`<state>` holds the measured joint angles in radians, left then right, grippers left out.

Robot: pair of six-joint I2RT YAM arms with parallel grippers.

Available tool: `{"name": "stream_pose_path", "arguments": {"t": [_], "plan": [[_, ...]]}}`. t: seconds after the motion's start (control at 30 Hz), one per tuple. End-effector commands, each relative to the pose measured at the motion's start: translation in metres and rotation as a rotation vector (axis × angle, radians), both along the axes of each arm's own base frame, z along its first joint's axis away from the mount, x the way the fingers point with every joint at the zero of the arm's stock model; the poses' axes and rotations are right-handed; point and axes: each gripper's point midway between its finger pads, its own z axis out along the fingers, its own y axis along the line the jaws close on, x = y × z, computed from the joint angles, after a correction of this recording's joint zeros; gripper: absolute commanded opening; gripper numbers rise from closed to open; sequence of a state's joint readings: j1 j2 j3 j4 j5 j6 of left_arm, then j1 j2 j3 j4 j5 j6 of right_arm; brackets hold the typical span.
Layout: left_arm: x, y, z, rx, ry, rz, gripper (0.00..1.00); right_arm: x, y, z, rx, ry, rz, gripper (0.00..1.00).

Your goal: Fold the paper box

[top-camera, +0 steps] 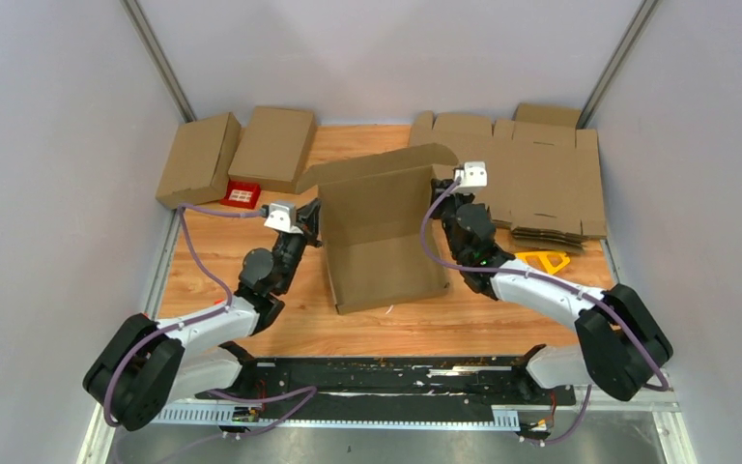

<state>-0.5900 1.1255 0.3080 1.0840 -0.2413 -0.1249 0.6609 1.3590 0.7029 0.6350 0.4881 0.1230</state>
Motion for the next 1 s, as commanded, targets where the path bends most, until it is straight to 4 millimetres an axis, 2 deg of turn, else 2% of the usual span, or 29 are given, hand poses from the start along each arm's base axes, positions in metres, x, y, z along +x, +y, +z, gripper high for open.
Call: {"name": "stream_pose_path", "arguments": {"t": [0.0, 0.07, 0.2, 0.43, 0.53, 0.67, 0.73, 0.77, 0.87, 0.97], "plan": [[-0.014, -0.018, -0.005, -0.043, 0.022, -0.065, 0.0, -0.02, 0.01, 0.013, 0.047, -0.061, 0.089, 0.0], [-0.015, -0.027, -0.004, -0.073, 0.05, -0.086, 0.0, -0.026, 0.006, 0.008, 0.035, -0.044, 0.097, 0.0], [-0.026, -0.043, -0.013, -0.046, 0.076, -0.096, 0.0, -0.043, -0.001, -0.005, 0.035, -0.016, 0.122, 0.0], [-0.039, -0.06, -0.042, -0.033, 0.146, -0.051, 0.0, -0.068, -0.008, -0.029, 0.026, 0.039, 0.178, 0.0], [-0.045, -0.061, -0.056, -0.004, 0.153, -0.02, 0.0, -0.077, -0.015, -0.041, 0.015, 0.079, 0.174, 0.0], [-0.053, -0.062, -0.075, 0.001, 0.18, -0.027, 0.0, -0.087, -0.024, -0.054, 0.001, 0.131, 0.161, 0.06], [-0.055, -0.06, -0.077, -0.001, 0.176, -0.032, 0.0, -0.09, -0.028, -0.058, -0.01, 0.156, 0.153, 0.08], [-0.056, -0.06, -0.077, 0.002, 0.175, -0.039, 0.0, -0.092, -0.029, -0.06, -0.013, 0.165, 0.156, 0.11], [-0.06, -0.061, -0.079, 0.03, 0.188, -0.059, 0.0, -0.1, -0.029, -0.06, -0.033, 0.207, 0.182, 0.37], [-0.062, -0.062, -0.082, 0.086, 0.215, -0.072, 0.0, -0.111, -0.036, -0.057, -0.059, 0.257, 0.184, 0.55]]}}
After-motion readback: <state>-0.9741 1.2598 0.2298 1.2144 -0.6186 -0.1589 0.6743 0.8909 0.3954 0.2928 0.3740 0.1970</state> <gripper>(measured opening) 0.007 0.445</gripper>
